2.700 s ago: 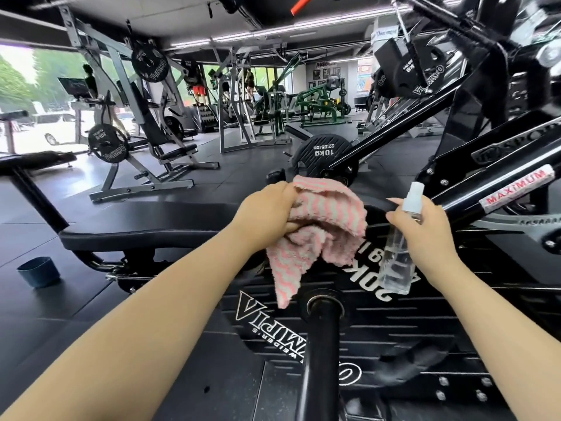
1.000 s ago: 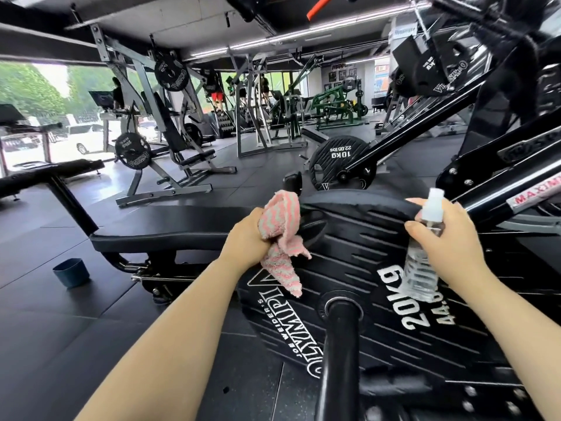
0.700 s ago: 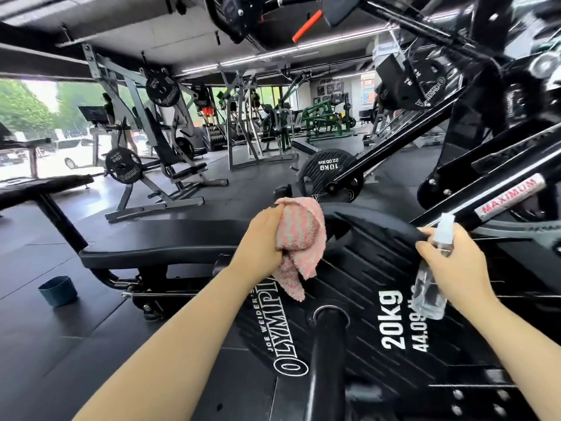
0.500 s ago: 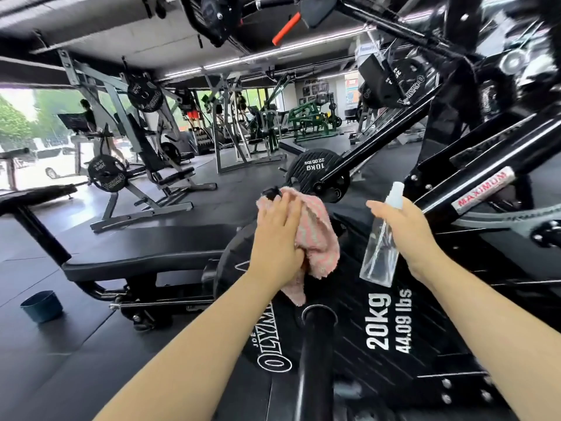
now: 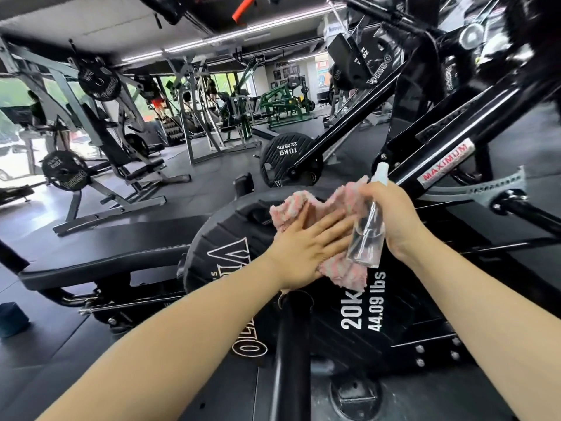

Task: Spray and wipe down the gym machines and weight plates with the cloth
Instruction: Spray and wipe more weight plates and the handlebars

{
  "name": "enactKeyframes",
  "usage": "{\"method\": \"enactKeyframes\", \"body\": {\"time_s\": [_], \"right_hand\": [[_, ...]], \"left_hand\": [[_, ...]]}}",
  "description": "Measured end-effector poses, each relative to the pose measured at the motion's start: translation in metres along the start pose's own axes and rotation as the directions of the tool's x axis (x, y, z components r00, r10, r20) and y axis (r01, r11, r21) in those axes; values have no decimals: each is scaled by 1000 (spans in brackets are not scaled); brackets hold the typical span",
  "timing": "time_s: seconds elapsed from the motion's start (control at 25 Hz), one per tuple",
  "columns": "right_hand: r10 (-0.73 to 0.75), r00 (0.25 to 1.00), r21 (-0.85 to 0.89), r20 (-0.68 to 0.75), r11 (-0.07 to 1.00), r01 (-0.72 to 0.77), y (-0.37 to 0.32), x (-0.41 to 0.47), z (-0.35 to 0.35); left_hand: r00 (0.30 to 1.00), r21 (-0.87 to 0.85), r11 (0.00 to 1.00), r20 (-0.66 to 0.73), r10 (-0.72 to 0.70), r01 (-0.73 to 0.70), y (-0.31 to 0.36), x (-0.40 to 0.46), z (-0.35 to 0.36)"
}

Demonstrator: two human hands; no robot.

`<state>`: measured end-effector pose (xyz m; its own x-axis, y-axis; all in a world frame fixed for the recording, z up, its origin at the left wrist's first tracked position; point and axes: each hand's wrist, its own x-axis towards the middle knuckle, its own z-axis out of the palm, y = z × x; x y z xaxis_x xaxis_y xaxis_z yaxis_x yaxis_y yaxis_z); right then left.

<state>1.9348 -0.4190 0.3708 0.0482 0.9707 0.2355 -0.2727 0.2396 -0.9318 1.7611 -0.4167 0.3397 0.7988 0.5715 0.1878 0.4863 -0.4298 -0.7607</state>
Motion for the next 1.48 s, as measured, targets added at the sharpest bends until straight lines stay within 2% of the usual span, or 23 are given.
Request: {"method": "enactKeyframes", "body": {"time_s": [0.12, 0.2, 0.28, 0.36, 0.4, 0.48, 0.52, 0.6, 0.68, 0.8, 0.92, 1.0, 1.12, 1.24, 1.28, 1.36, 1.4, 1.48], "right_hand": [[0, 1000, -42, -6, 999, -1, 1, -2, -2], [-11, 1000, -90, -15, 996, 10, 3, -3, -4], [-28, 999, -126, -17, 992, 26, 6, -4, -4], [-28, 999, -156, 22, 987, 31, 9, -5, -4], [-22, 999, -167, 39, 985, 28, 10, -6, -4], [-17, 999, -191, 49, 981, 26, 9, -8, -5], [-19, 999, -194, 48, 981, 28, 10, -8, -6], [-30, 998, -200, 49, 979, 40, 12, -8, -6], [-34, 999, -214, 37, 976, 41, 15, -9, -2], [-18, 1000, -278, -16, 961, 13, 17, -9, 5], [-24, 999, -333, -45, 943, 7, 18, -9, 9], [-54, 998, -362, -46, 932, 34, 21, -10, 10], [-80, 995, -373, -61, 926, 51, 20, -10, 10], [-113, 991, -383, -67, 920, 79, 24, -10, 10], [-140, 987, -402, -83, 911, 95, 26, -9, 10], [-180, 978, -428, -103, 896, 120, 27, -7, 10], [-183, 978, -429, -100, 895, 123, 28, -7, 10], [-171, 981, -409, -95, 905, 118, 30, -7, 8]], "left_hand": [[948, 72, 948, 105, 302, -310, -11, -5, 9], [897, 137, 889, 142, 418, -436, -14, -9, 9], [901, 92, 909, 207, 381, -406, -12, -22, 19], [961, -17, 973, 158, 228, -229, -14, -47, 26], [963, 1, 978, 178, 204, -207, -18, -59, 30], [901, 29, 955, 340, 269, -296, -31, -84, 34], [884, 62, 944, 375, 279, -325, -39, -95, 38], [891, 132, 922, 338, 304, -365, -51, -110, 39], [916, 141, 939, 307, 259, -313, -53, -117, 40], [957, 121, 987, 283, 72, -110, -29, -112, 29], [975, -47, 996, 215, -61, 73, 0, -95, 27], [964, -147, 960, 159, -213, 237, 10, -66, 16], [856, -331, 794, 285, -432, 511, 7, -13, -13], [795, -412, 682, 366, -484, 604, 5, 15, -17], [762, -460, 607, 376, -527, 647, 6, 19, -13], [674, -595, 385, 395, -624, 705, 10, 29, -5], [676, -595, 395, 373, -635, 699, 13, 31, -2], [784, -492, 624, 247, -569, 607, 16, 24, 4]]}}
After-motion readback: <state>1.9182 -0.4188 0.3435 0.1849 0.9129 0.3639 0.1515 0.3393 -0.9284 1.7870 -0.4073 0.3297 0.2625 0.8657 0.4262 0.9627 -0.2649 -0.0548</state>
